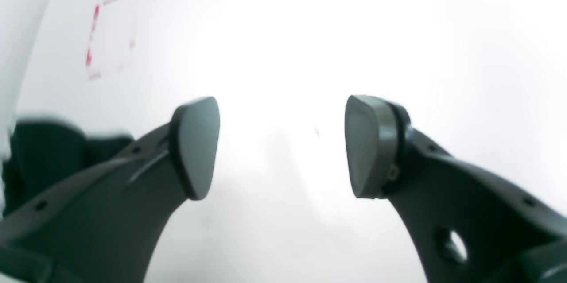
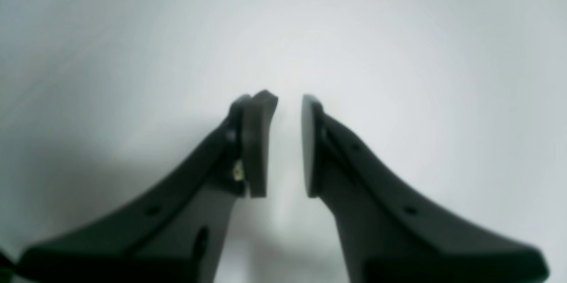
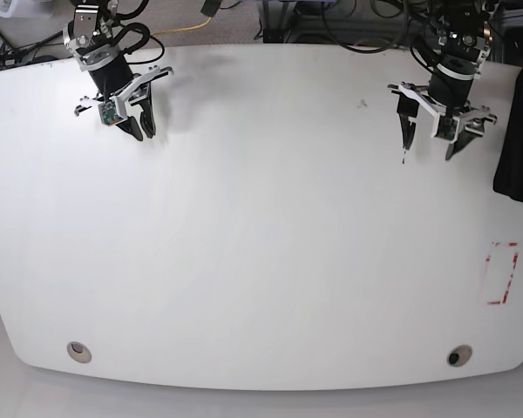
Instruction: Fold the T-shirt properly
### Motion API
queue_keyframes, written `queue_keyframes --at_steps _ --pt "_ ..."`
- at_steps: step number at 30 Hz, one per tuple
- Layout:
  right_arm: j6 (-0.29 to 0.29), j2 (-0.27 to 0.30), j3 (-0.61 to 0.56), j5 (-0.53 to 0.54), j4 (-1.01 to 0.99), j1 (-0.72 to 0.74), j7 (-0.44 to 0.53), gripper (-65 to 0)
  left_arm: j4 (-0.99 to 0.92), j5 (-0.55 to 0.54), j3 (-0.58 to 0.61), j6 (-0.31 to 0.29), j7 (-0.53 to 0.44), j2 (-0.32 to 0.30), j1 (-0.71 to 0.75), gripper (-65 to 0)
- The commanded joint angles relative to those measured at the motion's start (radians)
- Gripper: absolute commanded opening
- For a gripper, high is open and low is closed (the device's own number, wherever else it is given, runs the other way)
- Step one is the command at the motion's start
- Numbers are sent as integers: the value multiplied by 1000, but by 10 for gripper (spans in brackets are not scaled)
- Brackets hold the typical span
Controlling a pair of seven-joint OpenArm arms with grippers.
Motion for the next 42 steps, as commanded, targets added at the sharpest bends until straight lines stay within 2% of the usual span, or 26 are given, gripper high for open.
queue_keyframes --at_steps 1,7,12,15,19,23,26,34,40,42 --pt "3 -6 24 48 45 -64 27 -526 17 -1 -2 2 -9 36 53 -247" --pt "3 -9 69 183 63 -243 29 -526 19 -2 -25 2 -46 128 214 -247" --pt "4 -15 81 200 95 -389 29 -528 17 -2 -58 -1 -110 186 349 -247" --pt "4 -20 72 200 98 -461 29 -528 16 -2 -57 -1 -110 188 407 -247" --pt "4 -56 58 192 91 -549 29 -528 -13 -2 -39 -3 -110 183 476 -247" --pt "1 -66 -13 189 29 -588 29 -528 -95 -1 -11 -3 -110 142 487 -247" --pt "-6 -52 -69 189 -61 -578 29 -528 -210 -1 23 2 -110 105 476 -247" --pt "-8 -49 -154 182 -330 -401 29 -528 -558 7 31 2 -110 74 269 -247" --pt "-10 -66 -168 31 -560 -239 29 -528 -876 8 35 5 -110 50 91 -247" --pt "-22 -84 -168 -10 -649 -176 29 -528 -994 8 38 22 -112 22 31 -249"
